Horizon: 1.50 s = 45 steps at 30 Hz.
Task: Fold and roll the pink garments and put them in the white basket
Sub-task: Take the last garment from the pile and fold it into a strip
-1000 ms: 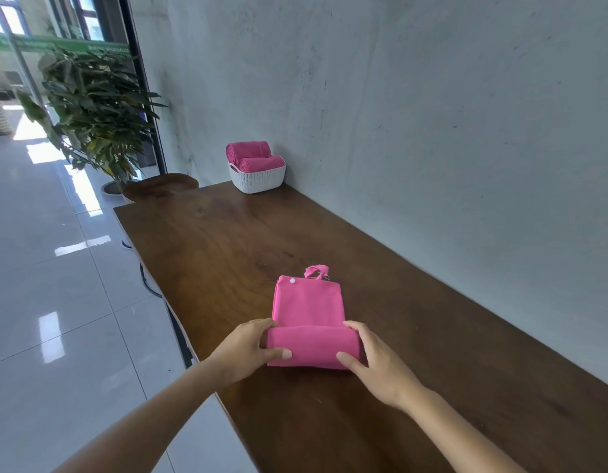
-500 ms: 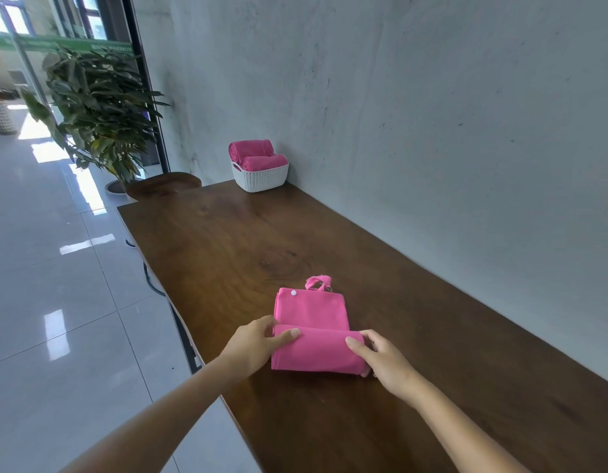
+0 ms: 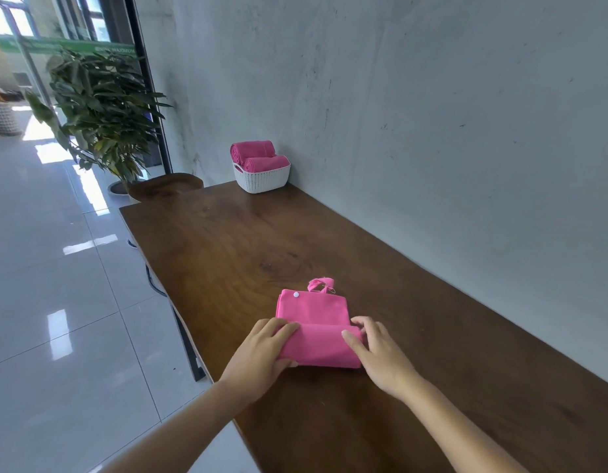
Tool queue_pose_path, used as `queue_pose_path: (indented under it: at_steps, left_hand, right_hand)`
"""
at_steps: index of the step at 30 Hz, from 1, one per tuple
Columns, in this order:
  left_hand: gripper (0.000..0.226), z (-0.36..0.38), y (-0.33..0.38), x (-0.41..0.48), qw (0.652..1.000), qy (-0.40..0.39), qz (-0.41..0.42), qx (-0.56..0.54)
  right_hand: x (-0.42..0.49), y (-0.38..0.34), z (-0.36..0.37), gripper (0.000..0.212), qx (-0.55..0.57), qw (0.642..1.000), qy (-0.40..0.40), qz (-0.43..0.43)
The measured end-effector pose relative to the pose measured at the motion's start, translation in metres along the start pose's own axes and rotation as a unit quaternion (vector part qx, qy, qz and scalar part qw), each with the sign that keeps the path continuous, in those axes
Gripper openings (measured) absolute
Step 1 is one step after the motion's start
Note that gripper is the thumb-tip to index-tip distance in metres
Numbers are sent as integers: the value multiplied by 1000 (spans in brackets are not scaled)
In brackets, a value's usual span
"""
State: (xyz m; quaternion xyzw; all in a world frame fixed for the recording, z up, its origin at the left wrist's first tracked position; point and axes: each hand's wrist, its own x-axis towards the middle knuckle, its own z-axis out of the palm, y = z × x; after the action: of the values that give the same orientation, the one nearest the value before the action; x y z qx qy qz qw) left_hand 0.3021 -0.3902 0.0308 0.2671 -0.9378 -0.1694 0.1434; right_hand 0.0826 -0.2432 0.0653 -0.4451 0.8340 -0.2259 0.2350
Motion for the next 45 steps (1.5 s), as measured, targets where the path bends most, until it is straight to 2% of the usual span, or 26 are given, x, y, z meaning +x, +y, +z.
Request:
queue_pose_path:
  at_steps: [3, 6, 12, 18, 20, 23, 25, 27, 31, 35, 39, 41, 43, 45]
  left_hand:
    - [67, -6, -3, 7, 999, -36, -14, -14]
    - [67, -14, -4, 11, 995, -87, -36, -43]
    - [61, -23, -7, 14, 969, -171, -78, -161]
    - [56, -23, -4, 13, 927, -204, -132, -286]
    - [60, -24, 0, 14, 915, -199, -163, -311]
    - [49, -20, 6, 11, 907, -152, -192, -344]
    - [44, -14, 9, 7, 921, -96, -195, -324]
    - [47, -8, 9, 3, 950, -33, -172, -260]
    - [49, -12, 16, -3, 990, 53, -45, -124]
    - [67, -9, 27, -3, 996, 46, 69, -19]
    - [80, 6, 28, 4, 995, 22, 86, 51]
    - [74, 9, 25, 7, 994, 10, 89, 57]
    - [66, 5, 24, 12, 995, -14, 88, 47]
    - [63, -3, 23, 18, 995, -53, 82, 35]
  right_hand:
    - [-9, -5, -2, 63, -90, 992, 28, -79]
    - [-17, -1, 1, 70, -116, 988, 21, -98]
    - [-28, 9, 8, 71, 4, 998, 16, -63]
    - [-33, 10, 5, 50, 147, 988, -43, 2]
    - [-32, 10, 4, 54, 201, 978, -55, 22]
    - [-25, 15, 10, 70, 224, 972, -50, 44]
    - [-17, 20, 16, 81, 198, 978, -30, 65]
    - [-9, 21, 18, 92, 173, 981, -18, 86]
    - [1, 20, 15, 96, 198, 972, -44, 119]
    - [4, 11, 13, 59, 214, 967, -33, 133]
    - [2, 4, 18, 41, 153, 982, 70, 91]
    - [-6, 3, 16, 43, 104, 988, 110, 25]
    - [-17, 1, 14, 58, 58, 993, 97, -38]
    - [-27, 1, 13, 72, 24, 996, 67, -61]
